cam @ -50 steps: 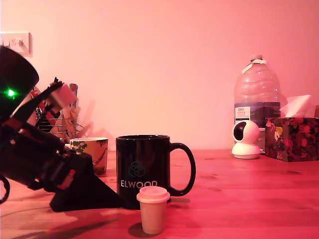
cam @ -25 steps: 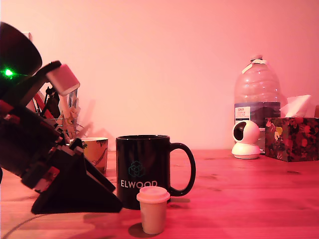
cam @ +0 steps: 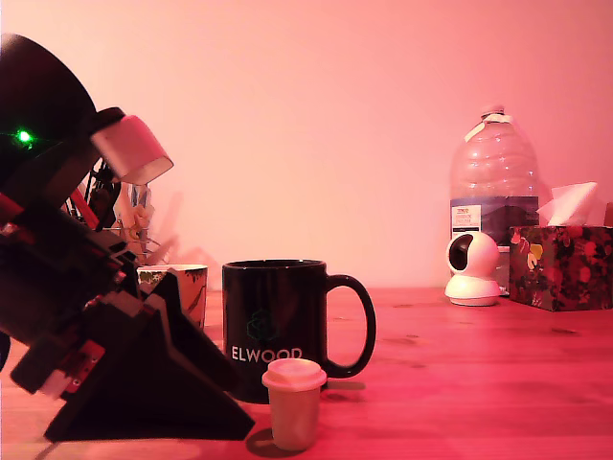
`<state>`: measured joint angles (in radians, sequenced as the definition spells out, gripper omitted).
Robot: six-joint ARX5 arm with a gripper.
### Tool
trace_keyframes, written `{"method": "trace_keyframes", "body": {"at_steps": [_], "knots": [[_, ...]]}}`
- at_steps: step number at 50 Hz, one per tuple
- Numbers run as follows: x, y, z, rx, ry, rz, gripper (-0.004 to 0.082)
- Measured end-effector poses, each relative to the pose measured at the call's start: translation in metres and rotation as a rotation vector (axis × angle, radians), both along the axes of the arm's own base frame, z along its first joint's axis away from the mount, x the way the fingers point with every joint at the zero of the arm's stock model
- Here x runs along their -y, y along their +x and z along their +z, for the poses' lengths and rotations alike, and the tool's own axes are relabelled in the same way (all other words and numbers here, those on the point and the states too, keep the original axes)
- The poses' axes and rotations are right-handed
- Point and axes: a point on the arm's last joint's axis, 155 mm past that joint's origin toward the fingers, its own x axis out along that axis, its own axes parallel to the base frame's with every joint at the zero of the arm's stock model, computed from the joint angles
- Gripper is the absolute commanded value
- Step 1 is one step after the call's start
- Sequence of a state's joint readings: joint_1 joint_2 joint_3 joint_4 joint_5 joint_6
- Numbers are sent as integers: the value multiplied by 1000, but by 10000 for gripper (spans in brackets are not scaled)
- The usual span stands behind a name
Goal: Pick up the coffee capsules from the table one by one and drop them inside the nearest coffee cup
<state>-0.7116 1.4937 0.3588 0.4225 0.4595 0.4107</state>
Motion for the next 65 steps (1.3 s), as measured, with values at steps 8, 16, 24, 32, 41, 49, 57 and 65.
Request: {"method": "trace_keyframes", "body": {"at_steps": [8, 16, 24, 32, 41, 49, 57, 65], "knots": [[5, 2, 3, -18, 15, -9, 521], [13, 9, 14, 2, -2, -11, 521], [15, 5, 7, -14, 11, -23, 521], [18, 9, -3, -22, 27, -30, 521], [29, 15, 8, 18, 3, -46, 521], [32, 17, 1, 15, 13, -57, 521], [34, 14, -6, 5, 16, -71, 520], [37, 14, -3, 13, 2, -79, 518]]}}
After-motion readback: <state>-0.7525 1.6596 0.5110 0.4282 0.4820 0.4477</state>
